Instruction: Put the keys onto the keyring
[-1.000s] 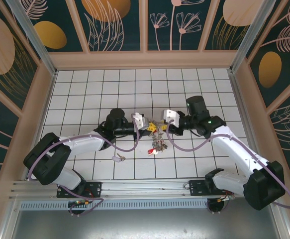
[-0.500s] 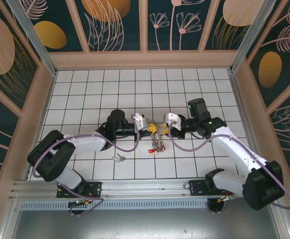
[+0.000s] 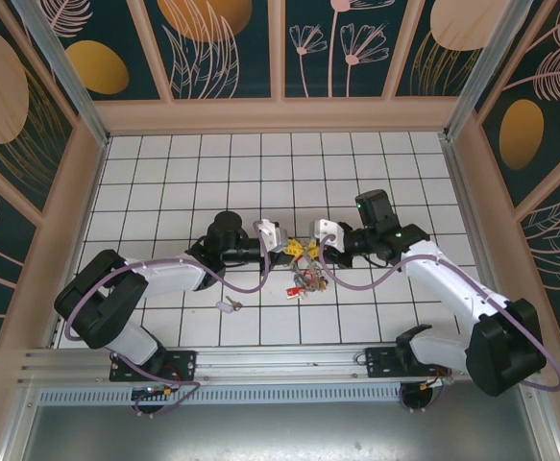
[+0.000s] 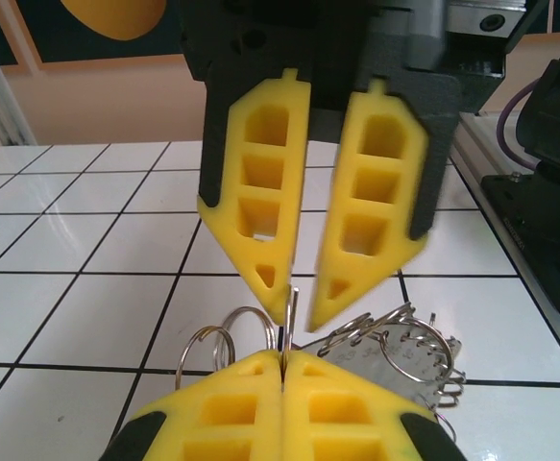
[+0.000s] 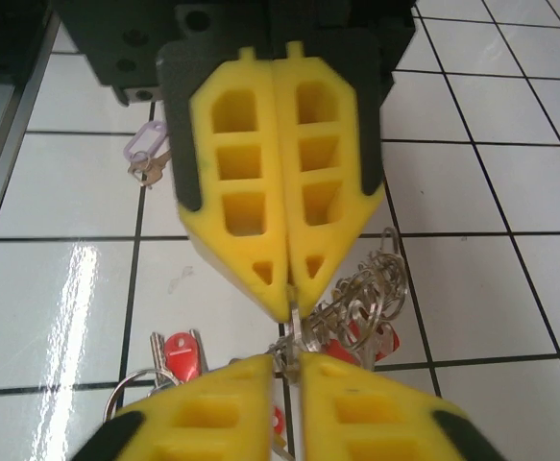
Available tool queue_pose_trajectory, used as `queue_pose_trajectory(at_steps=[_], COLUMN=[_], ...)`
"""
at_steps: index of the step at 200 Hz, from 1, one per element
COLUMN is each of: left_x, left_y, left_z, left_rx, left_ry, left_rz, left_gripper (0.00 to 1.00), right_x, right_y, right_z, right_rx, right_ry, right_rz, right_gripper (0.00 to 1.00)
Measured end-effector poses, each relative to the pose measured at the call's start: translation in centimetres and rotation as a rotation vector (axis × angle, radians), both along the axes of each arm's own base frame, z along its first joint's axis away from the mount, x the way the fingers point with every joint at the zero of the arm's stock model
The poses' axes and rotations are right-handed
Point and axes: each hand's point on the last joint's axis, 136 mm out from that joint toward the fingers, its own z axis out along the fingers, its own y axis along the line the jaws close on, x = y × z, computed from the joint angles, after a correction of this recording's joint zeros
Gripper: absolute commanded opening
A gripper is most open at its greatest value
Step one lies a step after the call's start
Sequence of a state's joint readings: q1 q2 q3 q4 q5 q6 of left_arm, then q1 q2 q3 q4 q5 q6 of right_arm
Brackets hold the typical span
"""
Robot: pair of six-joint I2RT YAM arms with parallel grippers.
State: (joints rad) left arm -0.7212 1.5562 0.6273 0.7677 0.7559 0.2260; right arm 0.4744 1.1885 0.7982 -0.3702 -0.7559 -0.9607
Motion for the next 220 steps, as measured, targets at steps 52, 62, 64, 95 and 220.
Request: queue_pose_trajectory(at_steps=[52, 62, 64, 95, 220], left_x=[0.2, 0.2, 0.3, 0.9, 0.8], left_y=[-0.1, -0.1, -0.2, -0.6, -0.5], left_z=[-0.3, -0.4, -0.4, 0.0, -0.8], left_rx=[0.006, 0.015, 0.018, 0.058, 0.137], left_ry=[0.015, 0.024, 0.025, 0.002, -0.031], left_rz=[0.006, 0.006, 0.005, -0.005, -0.028], left_gripper=[0.19, 0.27, 0.27, 0.28, 0.00], right_x=[0.2, 0.3, 0.3, 0.4, 0.7], right_y=[0.0, 0.0, 0.0, -0.1, -0.1], right_z=[-0.2, -0.3, -0.3, -0.9, -0.3], right_rx=[-0.008, -0.014, -0.016, -0.061, -0.148], right_ry=[-0.003, -0.008, -0.009, -0.023, -0.058], right_rz=[-0.006, -0.009, -0.010, -0.025, -0.057], right_gripper=[0.00, 0.00, 0.00, 0.00, 0.08])
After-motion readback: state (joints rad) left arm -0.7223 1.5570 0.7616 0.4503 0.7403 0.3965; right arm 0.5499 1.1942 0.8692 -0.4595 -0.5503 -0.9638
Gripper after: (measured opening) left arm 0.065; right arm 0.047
